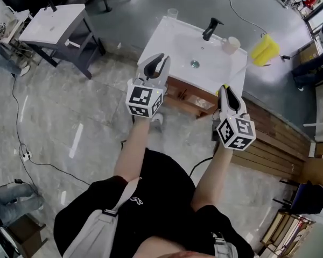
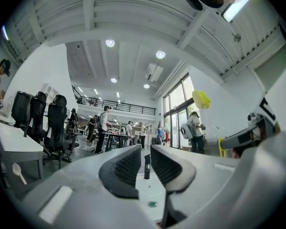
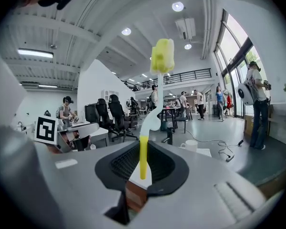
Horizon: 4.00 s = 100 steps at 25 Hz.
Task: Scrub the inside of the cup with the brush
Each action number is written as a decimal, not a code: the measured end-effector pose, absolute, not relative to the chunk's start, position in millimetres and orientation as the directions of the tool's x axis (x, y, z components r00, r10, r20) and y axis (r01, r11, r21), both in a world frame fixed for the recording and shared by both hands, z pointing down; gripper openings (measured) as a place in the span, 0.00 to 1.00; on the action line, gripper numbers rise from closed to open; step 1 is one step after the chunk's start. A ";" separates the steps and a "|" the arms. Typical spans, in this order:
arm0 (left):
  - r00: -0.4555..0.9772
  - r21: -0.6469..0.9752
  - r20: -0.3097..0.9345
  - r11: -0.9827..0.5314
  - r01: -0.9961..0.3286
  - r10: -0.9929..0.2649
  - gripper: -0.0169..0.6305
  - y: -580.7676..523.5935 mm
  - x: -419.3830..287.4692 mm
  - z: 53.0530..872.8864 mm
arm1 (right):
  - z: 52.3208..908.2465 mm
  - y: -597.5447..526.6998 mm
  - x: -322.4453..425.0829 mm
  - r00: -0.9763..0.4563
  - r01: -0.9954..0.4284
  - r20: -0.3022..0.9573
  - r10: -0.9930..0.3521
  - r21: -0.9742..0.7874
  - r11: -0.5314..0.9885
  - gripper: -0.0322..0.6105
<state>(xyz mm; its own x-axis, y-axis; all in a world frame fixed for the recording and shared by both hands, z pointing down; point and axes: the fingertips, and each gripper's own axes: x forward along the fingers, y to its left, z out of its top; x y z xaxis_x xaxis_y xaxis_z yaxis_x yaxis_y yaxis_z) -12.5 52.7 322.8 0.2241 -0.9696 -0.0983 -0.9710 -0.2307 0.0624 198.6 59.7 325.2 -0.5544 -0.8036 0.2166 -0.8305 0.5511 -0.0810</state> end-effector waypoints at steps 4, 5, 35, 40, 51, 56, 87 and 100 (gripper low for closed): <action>0.202 0.051 -0.075 -0.206 -0.977 -0.977 0.16 15.8 -31.0 340.4 | 341.2 28.8 182.5 -0.572 -0.818 0.245 -0.783 -0.092 0.568 0.13; 0.197 0.050 -0.064 -0.200 -0.979 -0.978 0.17 7.0 -34.7 345.8 | 344.2 21.5 180.1 -0.569 -0.819 0.253 -0.783 -0.090 0.566 0.13; 0.323 0.117 0.088 -0.313 -0.943 -0.942 0.49 -218.7 -103.8 463.9 | 396.4 -136.6 90.8 -0.604 -0.788 0.301 -0.737 -0.092 0.608 0.13; 0.336 0.115 0.102 -0.324 -0.939 -0.936 0.50 -239.3 -106.6 477.2 | 405.2 -145.4 91.5 -0.591 -0.799 0.311 -0.744 -0.103 0.592 0.13; 0.316 0.130 0.124 -0.301 -0.945 -0.940 0.53 -273.1 -119.0 500.2 | 415.2 -153.6 94.6 -0.571 -0.814 0.338 -0.748 -0.110 0.571 0.13; 0.308 0.113 0.133 -0.294 -0.949 -0.942 0.53 -294.6 -120.7 511.1 | 424.2 -164.2 101.4 -0.568 -0.815 0.353 -0.744 -0.111 0.569 0.13; 0.327 0.008 0.131 -0.329 -0.944 -0.936 0.56 -380.4 -115.7 534.8 | 459.6 -221.3 115.3 -0.600 -0.788 0.409 -0.688 -0.150 0.597 0.13; 0.331 -0.055 0.139 -0.341 -0.938 -0.933 0.44 -395.2 -109.1 534.6 | 463.0 -236.6 123.6 -0.608 -0.780 0.418 -0.675 -0.156 0.606 0.13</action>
